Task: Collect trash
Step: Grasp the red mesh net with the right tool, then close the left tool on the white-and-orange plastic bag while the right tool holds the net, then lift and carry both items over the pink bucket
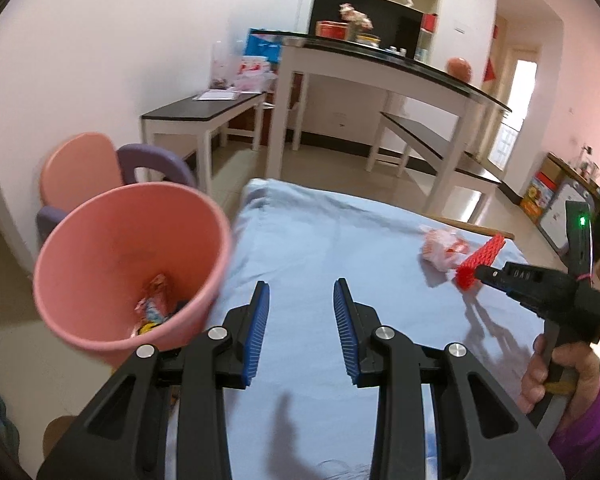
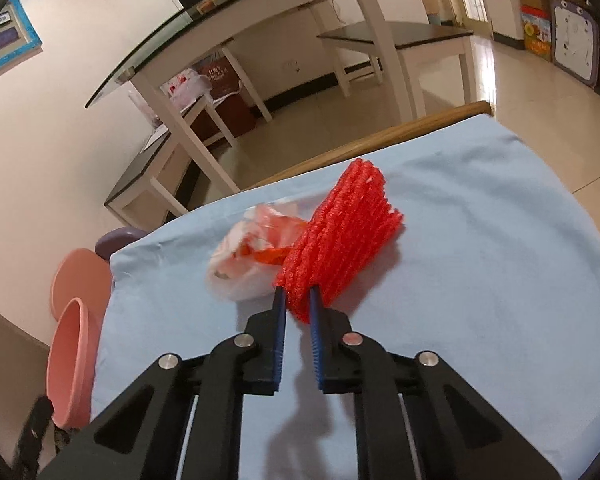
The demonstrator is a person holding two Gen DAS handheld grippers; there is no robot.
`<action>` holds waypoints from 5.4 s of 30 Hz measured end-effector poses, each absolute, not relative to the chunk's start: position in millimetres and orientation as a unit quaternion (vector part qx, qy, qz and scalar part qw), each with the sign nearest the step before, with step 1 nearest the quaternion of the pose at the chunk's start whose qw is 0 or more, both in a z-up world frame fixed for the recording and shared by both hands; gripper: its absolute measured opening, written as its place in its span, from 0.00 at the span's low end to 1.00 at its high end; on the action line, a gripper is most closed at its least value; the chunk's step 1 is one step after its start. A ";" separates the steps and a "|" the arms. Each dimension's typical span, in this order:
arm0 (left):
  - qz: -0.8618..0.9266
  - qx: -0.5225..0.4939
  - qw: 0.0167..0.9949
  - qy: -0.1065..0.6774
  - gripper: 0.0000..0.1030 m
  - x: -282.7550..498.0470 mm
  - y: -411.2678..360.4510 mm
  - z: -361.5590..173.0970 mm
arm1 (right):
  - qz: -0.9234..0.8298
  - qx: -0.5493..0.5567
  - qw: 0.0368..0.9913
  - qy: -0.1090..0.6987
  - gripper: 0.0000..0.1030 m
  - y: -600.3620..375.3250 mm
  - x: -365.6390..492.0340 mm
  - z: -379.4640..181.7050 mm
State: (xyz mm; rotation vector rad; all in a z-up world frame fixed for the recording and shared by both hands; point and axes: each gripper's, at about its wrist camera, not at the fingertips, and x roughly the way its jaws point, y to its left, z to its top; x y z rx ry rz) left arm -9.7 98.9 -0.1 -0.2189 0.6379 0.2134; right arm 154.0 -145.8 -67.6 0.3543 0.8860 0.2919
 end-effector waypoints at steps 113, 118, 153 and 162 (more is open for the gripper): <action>0.062 -0.054 0.933 0.349 0.12 88.1 -5.7 -18.9 | 0.225 0.168 0.880 0.382 0.10 -176.5 99.2 -68.4; 0.072 -0.052 0.936 0.341 0.12 66.0 -0.2 -16.4 | 0.233 0.160 0.881 0.379 0.10 -172.2 97.1 -66.2; 0.146 -0.057 0.946 0.285 0.12 -16.3 45.9 1.6 | 0.335 0.042 0.877 0.343 0.10 -86.4 40.4 -29.0; 0.176 -0.079 0.942 0.274 0.12 -28.2 78.4 5.5 | 0.371 0.014 0.866 0.335 0.10 -44.6 35.8 -18.8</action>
